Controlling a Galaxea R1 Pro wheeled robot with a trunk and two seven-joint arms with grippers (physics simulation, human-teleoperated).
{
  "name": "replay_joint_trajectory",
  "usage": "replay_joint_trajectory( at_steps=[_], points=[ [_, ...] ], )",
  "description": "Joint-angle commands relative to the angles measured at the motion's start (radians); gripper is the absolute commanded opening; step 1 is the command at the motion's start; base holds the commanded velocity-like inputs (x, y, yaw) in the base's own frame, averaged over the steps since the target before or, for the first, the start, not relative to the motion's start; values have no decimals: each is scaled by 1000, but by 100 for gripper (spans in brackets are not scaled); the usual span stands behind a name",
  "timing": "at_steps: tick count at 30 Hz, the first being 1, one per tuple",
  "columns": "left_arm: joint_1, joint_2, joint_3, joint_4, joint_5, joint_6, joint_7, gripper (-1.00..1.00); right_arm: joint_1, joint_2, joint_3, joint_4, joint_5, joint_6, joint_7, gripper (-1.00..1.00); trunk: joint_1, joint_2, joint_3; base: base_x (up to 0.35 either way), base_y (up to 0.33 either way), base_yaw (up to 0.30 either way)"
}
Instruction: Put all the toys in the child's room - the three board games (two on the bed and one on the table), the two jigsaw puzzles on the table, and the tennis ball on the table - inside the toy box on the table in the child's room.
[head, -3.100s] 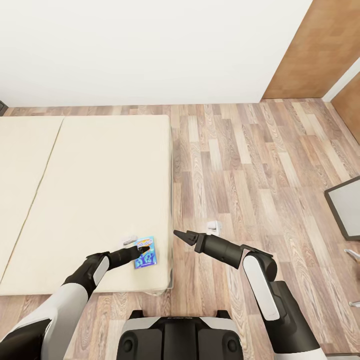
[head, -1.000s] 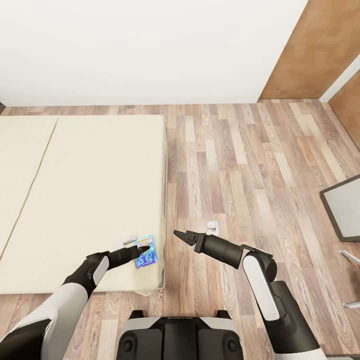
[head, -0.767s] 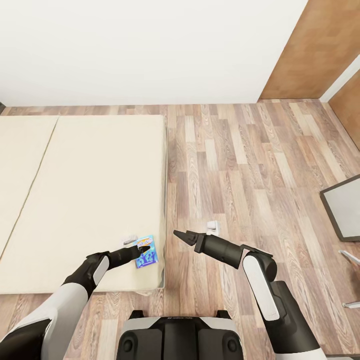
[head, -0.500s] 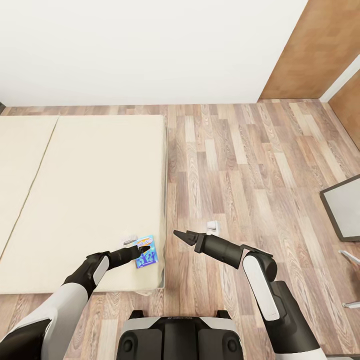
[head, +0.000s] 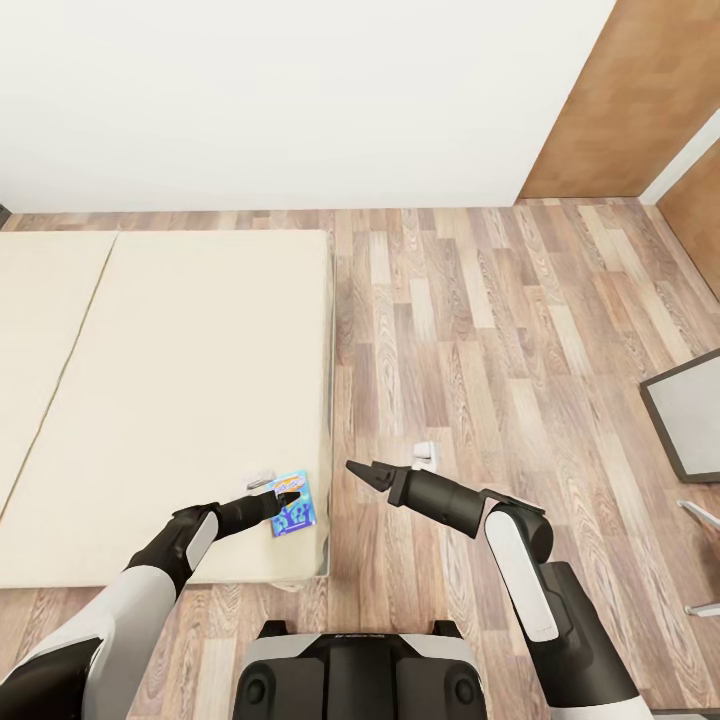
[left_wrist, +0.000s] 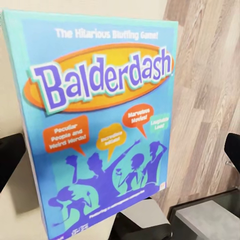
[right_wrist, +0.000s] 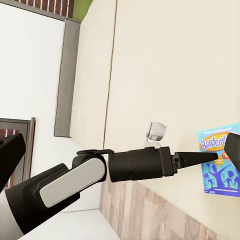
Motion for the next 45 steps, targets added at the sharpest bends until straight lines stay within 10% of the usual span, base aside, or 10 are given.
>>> replay_joint_trajectory(
  at_steps=[1, 45],
  points=[
    [0, 0, 4, 0, 7, 10, -3, 100, 0, 1, -1, 0, -2, 6, 1, 100, 0, -1, -1, 0, 0, 0],
    [0, -1, 3, -2, 5, 8, -57, 100, 0, 1, -2, 0, -2, -2, 1, 100, 0, -1, -1, 0, 0, 0]
  ],
)
